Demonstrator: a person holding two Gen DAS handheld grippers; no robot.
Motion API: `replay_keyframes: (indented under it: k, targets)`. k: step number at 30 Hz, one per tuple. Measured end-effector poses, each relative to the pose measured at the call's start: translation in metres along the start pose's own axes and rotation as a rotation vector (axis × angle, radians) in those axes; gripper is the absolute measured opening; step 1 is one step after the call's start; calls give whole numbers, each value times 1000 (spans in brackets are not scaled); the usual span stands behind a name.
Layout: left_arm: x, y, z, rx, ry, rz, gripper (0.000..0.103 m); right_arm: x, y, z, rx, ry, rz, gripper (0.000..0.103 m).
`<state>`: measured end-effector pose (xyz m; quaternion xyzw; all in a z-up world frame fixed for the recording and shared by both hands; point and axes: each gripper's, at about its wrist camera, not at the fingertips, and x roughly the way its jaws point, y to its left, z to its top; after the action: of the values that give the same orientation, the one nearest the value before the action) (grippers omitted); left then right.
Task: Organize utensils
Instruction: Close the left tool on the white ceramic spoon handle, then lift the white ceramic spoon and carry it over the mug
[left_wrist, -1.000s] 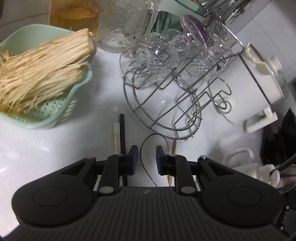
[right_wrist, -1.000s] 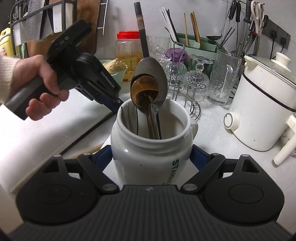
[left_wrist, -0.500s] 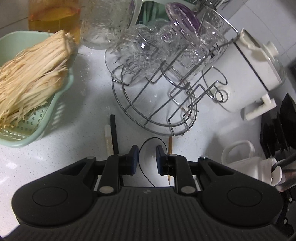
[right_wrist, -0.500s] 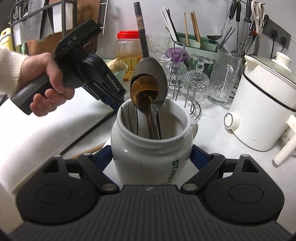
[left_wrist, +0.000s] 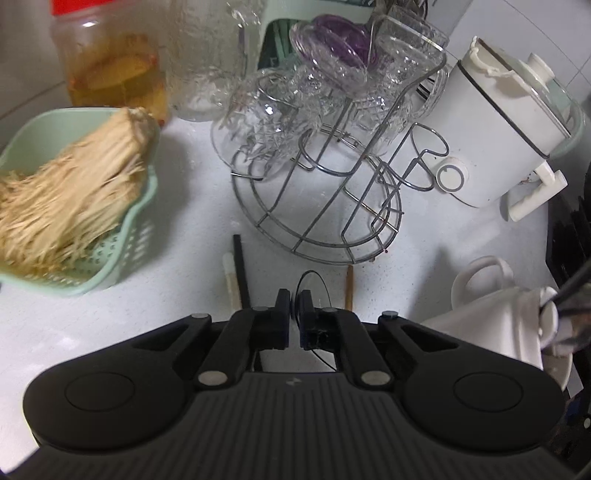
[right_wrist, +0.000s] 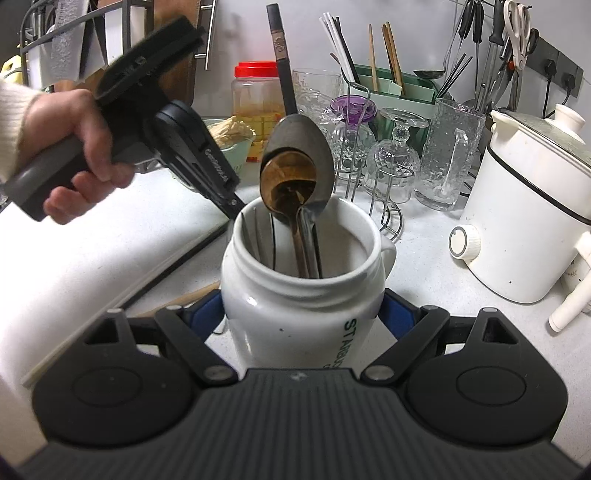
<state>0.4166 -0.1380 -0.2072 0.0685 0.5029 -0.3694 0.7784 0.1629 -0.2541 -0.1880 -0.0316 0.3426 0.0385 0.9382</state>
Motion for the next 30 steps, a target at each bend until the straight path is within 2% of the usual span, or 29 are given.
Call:
replay_keyframes:
  k: [9, 19, 30]
  targets:
    - [-47, -3, -24, -75, -102, 138, 5, 6, 0, 5, -7, 7, 2, 91]
    - [-83, -6, -51, -178, -171, 221, 5, 16, 3, 14, -3, 28, 0, 91]
    - [-124, -21, -55, -185, -252, 321, 5, 22, 3, 22, 2, 67, -8, 91]
